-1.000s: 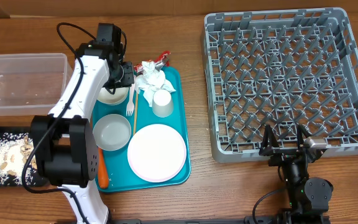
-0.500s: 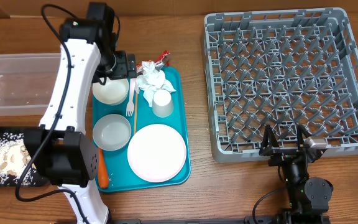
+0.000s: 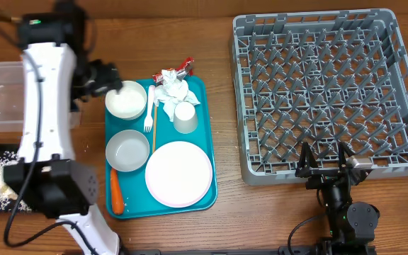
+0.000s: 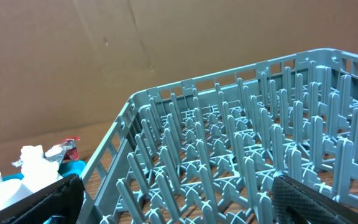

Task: Sort waste into correct bins and load items into the dishwasher rack
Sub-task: 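Bring the emptied bowl back and set it on the teal tray, then move the left gripper back toward the black tray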

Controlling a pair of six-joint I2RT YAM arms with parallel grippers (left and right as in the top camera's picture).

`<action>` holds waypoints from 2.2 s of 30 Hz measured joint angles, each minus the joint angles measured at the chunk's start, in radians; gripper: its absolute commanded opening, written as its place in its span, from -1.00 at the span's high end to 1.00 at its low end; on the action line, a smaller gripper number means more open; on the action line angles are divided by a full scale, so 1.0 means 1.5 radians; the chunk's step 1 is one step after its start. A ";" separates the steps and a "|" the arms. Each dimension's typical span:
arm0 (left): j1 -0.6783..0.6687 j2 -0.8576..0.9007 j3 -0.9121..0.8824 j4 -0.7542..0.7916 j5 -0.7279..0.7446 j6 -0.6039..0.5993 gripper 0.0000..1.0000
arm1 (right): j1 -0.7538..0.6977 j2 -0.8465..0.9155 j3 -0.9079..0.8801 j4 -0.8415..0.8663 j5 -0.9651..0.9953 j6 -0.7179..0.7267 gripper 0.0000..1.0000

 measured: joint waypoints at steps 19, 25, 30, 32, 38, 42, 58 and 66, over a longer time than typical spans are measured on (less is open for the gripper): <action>0.026 -0.137 -0.005 -0.001 0.076 0.077 -1.00 | 0.000 0.000 0.000 0.000 0.000 0.000 -1.00; 0.036 -0.293 -0.033 -0.003 0.005 0.048 -1.00 | 0.000 0.000 0.000 0.000 0.000 0.000 -1.00; 0.131 -0.346 -0.069 -0.005 -0.034 -0.002 -0.99 | 0.000 0.000 0.000 0.000 0.000 0.001 -1.00; 0.171 -0.343 -0.091 -0.004 -0.032 -0.012 -0.99 | 0.000 0.000 0.000 0.000 0.000 0.000 -1.00; 0.224 -0.331 -0.174 -0.003 -0.022 -0.017 -1.00 | 0.000 0.000 0.000 0.000 0.000 0.000 -1.00; 0.224 -0.329 -0.209 -0.003 -0.020 -0.017 -1.00 | 0.000 0.000 0.000 0.000 0.000 0.000 -1.00; 0.224 -0.327 -0.212 -0.002 -0.014 -0.029 -1.00 | 0.000 0.000 0.000 0.000 0.000 0.001 -1.00; 0.224 -0.327 -0.212 -0.002 -0.014 -0.029 -1.00 | 0.000 0.000 0.000 0.073 -0.139 0.123 -1.00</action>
